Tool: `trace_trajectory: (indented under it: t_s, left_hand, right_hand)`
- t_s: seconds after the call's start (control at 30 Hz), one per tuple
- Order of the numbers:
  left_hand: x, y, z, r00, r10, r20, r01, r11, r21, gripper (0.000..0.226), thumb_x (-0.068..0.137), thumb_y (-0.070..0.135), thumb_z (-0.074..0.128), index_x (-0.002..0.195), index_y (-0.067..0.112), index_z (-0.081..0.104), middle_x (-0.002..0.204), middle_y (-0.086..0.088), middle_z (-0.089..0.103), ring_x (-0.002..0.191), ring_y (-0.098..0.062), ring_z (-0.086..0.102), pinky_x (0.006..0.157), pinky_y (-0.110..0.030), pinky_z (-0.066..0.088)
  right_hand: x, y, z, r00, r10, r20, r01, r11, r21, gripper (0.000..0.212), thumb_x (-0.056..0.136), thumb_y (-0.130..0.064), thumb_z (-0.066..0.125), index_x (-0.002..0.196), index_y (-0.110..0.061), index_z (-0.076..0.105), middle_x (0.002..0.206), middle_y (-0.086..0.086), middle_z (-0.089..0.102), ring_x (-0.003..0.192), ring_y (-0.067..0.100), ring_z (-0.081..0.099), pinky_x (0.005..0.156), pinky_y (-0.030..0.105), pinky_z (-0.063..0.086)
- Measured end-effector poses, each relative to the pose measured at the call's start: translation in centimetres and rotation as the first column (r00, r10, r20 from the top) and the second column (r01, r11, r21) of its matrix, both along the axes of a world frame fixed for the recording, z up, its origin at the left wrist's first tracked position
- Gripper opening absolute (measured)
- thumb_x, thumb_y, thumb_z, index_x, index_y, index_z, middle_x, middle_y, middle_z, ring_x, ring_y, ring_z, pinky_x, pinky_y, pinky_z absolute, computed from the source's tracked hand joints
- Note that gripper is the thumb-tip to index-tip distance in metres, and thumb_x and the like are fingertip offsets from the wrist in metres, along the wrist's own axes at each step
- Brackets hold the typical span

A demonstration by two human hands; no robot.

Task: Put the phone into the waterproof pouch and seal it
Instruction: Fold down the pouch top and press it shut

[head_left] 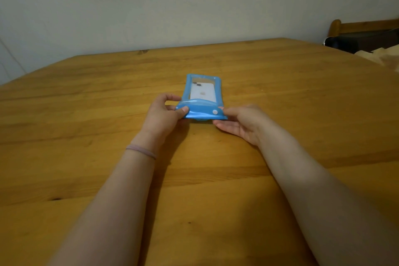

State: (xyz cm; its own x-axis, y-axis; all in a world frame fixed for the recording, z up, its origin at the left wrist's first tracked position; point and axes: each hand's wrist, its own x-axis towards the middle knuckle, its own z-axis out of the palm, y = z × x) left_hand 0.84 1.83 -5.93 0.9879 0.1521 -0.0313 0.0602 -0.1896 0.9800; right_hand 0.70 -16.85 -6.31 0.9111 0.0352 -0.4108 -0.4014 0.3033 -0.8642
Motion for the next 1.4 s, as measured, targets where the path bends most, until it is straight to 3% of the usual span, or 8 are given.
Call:
trace_trajectory:
  t_s: [0.1, 0.27, 0.37, 0.57, 0.77, 0.93, 1.13, 1.4]
  left_hand:
    - [0.0, -0.1, 0.1, 1.000, -0.002, -0.001, 0.002, 0.976, 0.217, 0.026, 0.087, 0.016, 0.066, 0.110, 0.020, 0.055, 0.088, -0.009, 0.061, 0.071, -0.020, 0.061, 0.067, -0.034, 0.054]
    - [-0.2, -0.5, 0.2, 0.997, -0.003, 0.082, -0.039, 0.858, 0.512, 0.037, 0.083, 0.017, 0.065, 0.117, 0.024, 0.055, 0.110, -0.008, 0.050, 0.099, -0.026, 0.056, 0.092, -0.041, 0.050]
    - [-0.5, -0.9, 0.5, 0.977, -0.097, 0.189, -0.030, 0.819, 0.574, 0.038, 0.076, 0.011, 0.069, 0.109, 0.029, 0.062, 0.117, -0.006, 0.042, 0.118, -0.027, 0.045, 0.105, -0.039, 0.038]
    - [-1.3, -2.3, 0.4, 0.933, -0.261, 0.249, 0.025, 0.734, 0.678, 0.022, 0.068, 0.033, 0.080, 0.086, 0.039, 0.069, 0.109, 0.009, 0.050, 0.114, -0.015, 0.042, 0.103, -0.043, 0.033]
    - [-1.2, -2.7, 0.5, 0.933, -0.256, 0.252, 0.028, 0.751, 0.660, 0.013, 0.070, 0.033, 0.080, 0.076, 0.031, 0.070, 0.102, 0.007, 0.058, 0.107, -0.016, 0.051, 0.099, -0.047, 0.038]
    - [-1.3, -2.9, 0.5, 0.944, -0.221, 0.246, 0.010, 0.764, 0.646, 0.016, 0.074, 0.032, 0.078, 0.071, 0.032, 0.062, 0.096, 0.010, 0.056, 0.107, -0.017, 0.052, 0.097, -0.049, 0.039]
    - [-1.2, -3.1, 0.2, 0.963, -0.158, 0.217, -0.003, 0.803, 0.597, 0.014, 0.075, 0.032, 0.077, 0.074, 0.028, 0.064, 0.103, 0.003, 0.062, 0.108, -0.021, 0.054, 0.096, -0.048, 0.042]
    - [-0.6, -3.3, -0.3, 0.978, -0.077, 0.196, -0.004, 0.924, 0.383, 0.009, 0.076, 0.021, 0.077, 0.075, 0.016, 0.069, 0.085, 0.001, 0.068, 0.084, -0.013, 0.061, 0.075, -0.028, 0.050]
  right_hand:
    - [0.0, 0.3, -0.1, 1.000, -0.016, 0.016, 0.017, 0.998, -0.056, 0.015, 0.084, -0.003, 0.067, 0.093, 0.003, 0.057, 0.090, 0.023, 0.068, 0.066, 0.024, 0.074, 0.050, 0.024, 0.056]
    - [0.0, 0.6, -0.3, 0.999, -0.019, 0.041, 0.023, 0.993, -0.117, 0.012, 0.085, 0.000, 0.065, 0.094, 0.004, 0.058, 0.088, 0.023, 0.069, 0.066, 0.024, 0.073, 0.052, 0.024, 0.057]
    - [-0.1, 0.7, -0.3, 0.999, -0.010, 0.053, 0.018, 0.990, -0.143, 0.008, 0.086, 0.001, 0.064, 0.090, 0.001, 0.058, 0.083, 0.021, 0.069, 0.063, 0.023, 0.073, 0.051, 0.024, 0.057]
    - [-0.3, 0.7, -0.4, 0.996, 0.006, 0.088, 0.005, 0.991, -0.131, 0.010, 0.086, 0.002, 0.064, 0.090, -0.002, 0.056, 0.086, 0.022, 0.068, 0.066, 0.025, 0.073, 0.058, 0.029, 0.061]
    - [-0.1, 0.7, -0.4, 0.997, 0.007, 0.082, 0.002, 0.995, -0.101, 0.010, 0.087, 0.005, 0.061, 0.092, -0.002, 0.056, 0.092, 0.023, 0.067, 0.066, 0.026, 0.073, 0.055, 0.029, 0.060]
    - [0.1, 0.9, -0.6, 0.995, -0.015, 0.097, 0.030, 0.987, -0.156, 0.008, 0.086, 0.003, 0.063, 0.088, -0.004, 0.061, 0.103, 0.017, 0.064, 0.089, 0.024, 0.067, 0.057, 0.025, 0.059]
    - [0.3, 1.0, -0.7, 0.991, -0.028, 0.131, 0.048, 0.986, -0.158, 0.013, 0.084, 0.008, 0.060, 0.081, -0.005, 0.062, 0.098, 0.015, 0.066, 0.086, 0.022, 0.068, 0.061, 0.024, 0.058]
    - [0.3, 1.5, -0.5, 0.985, -0.067, 0.159, 0.082, 0.993, -0.089, 0.016, 0.081, 0.014, 0.054, 0.082, -0.001, 0.059, 0.094, 0.018, 0.066, 0.082, 0.026, 0.070, 0.063, 0.031, 0.060]
